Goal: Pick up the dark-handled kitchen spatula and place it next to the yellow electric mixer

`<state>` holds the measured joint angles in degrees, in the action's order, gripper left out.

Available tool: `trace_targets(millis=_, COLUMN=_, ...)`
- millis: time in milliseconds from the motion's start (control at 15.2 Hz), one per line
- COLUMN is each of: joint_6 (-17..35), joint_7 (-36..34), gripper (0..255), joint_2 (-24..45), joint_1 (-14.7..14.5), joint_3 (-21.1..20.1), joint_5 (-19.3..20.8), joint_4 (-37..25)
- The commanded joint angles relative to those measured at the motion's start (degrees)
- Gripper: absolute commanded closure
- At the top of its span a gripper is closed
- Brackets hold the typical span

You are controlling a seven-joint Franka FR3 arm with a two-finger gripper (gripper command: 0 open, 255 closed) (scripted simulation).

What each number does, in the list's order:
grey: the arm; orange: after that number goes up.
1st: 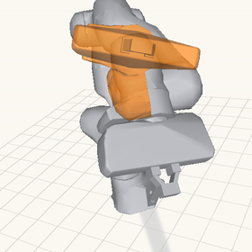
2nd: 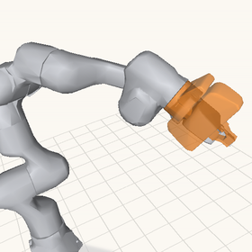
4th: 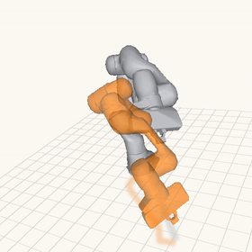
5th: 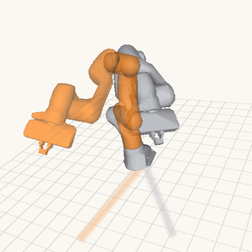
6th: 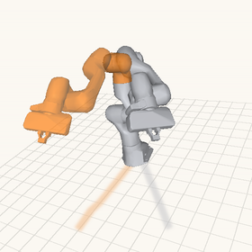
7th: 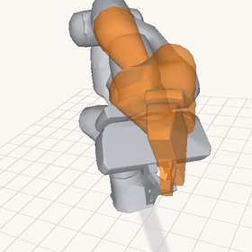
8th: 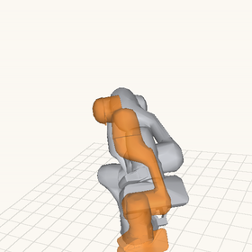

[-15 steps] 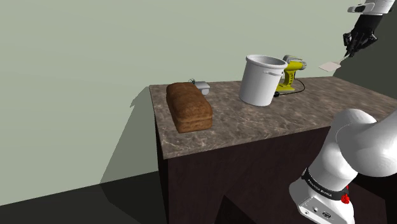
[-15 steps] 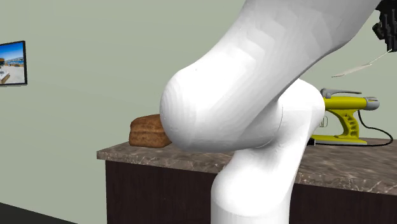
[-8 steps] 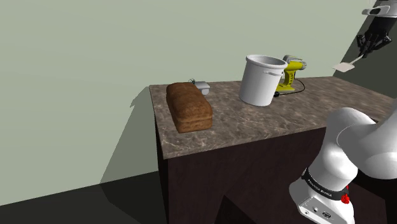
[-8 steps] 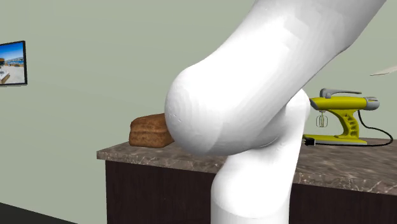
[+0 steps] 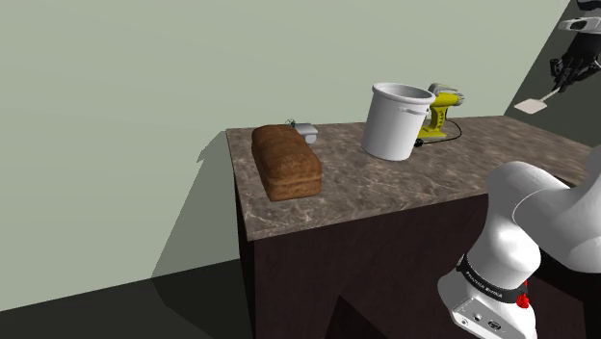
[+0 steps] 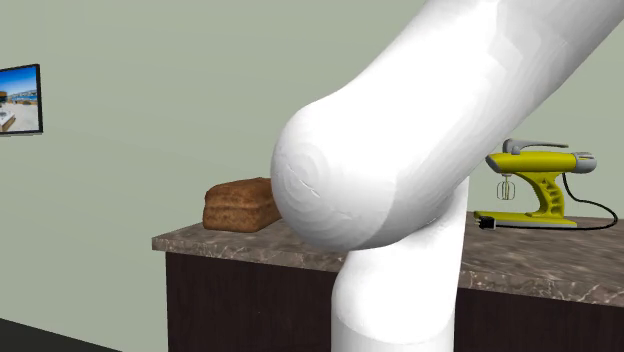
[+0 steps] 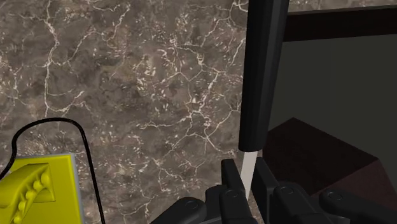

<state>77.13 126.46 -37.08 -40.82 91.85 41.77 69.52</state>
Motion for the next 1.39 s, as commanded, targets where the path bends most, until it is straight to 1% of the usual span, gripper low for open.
trace_targets(millis=0, joint_6=1.7, joint_7=-0.6, gripper=255, joint_2=-0.2, joint_1=1.7, joint_3=-0.7, joint_5=-0.1, joint_4=2.7)
trace_targets(millis=264, joint_6=4.8, joint_7=-1.6, gripper=255, joint_2=-0.8, joint_1=4.6, joint_3=-1.8, joint_5=0.0, joint_4=7.4)
trace_targets(millis=594, joint_6=8.4, joint_7=-2.8, gripper=255, joint_2=-1.7, joint_1=7.3, joint_3=-2.6, joint_5=0.5, joint_4=12.6)
trace_targets(millis=924, joint_6=11.7, joint_7=-4.0, gripper=255, joint_2=-2.7, joint_1=9.4, joint_3=-2.9, joint_5=1.3, joint_4=17.1)
trace_targets(millis=1320, joint_6=15.5, joint_7=-5.3, gripper=255, joint_2=-4.0, joint_1=11.0, joint_3=-2.5, joint_5=2.5, joint_4=21.8)
